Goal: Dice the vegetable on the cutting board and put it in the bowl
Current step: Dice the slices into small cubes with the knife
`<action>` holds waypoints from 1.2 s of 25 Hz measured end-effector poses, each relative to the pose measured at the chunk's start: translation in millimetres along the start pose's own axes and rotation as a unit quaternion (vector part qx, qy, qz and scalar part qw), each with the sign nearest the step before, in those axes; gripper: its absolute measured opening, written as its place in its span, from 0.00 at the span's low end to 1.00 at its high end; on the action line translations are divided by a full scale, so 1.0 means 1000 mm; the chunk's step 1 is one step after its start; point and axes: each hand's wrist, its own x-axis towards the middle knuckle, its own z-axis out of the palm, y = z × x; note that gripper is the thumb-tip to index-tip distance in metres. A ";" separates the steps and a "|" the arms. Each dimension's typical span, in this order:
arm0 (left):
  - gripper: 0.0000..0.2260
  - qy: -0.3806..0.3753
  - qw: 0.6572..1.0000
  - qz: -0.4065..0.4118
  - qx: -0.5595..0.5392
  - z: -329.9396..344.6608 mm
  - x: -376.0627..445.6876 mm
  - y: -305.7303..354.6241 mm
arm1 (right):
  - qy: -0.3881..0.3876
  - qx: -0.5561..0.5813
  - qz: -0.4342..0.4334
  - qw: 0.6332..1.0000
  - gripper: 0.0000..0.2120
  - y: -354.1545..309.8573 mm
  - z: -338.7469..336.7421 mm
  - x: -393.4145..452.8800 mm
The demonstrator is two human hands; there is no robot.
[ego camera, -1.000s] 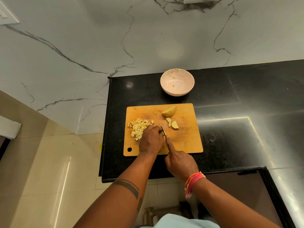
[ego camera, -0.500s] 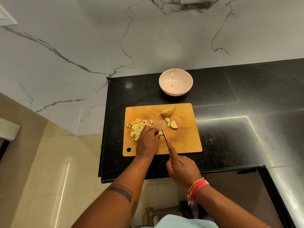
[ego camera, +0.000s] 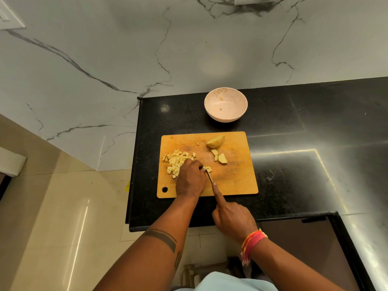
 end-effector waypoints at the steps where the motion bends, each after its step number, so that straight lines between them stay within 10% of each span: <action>1: 0.10 0.000 1.000 -0.004 0.002 0.000 0.001 0.000 | 0.000 0.005 -0.002 1.000 0.37 0.003 0.002 -0.006; 30: 0.13 -0.014 0.996 0.086 -0.030 0.009 0.014 0.029 | 0.133 0.128 0.088 0.979 0.33 0.026 -0.022 0.017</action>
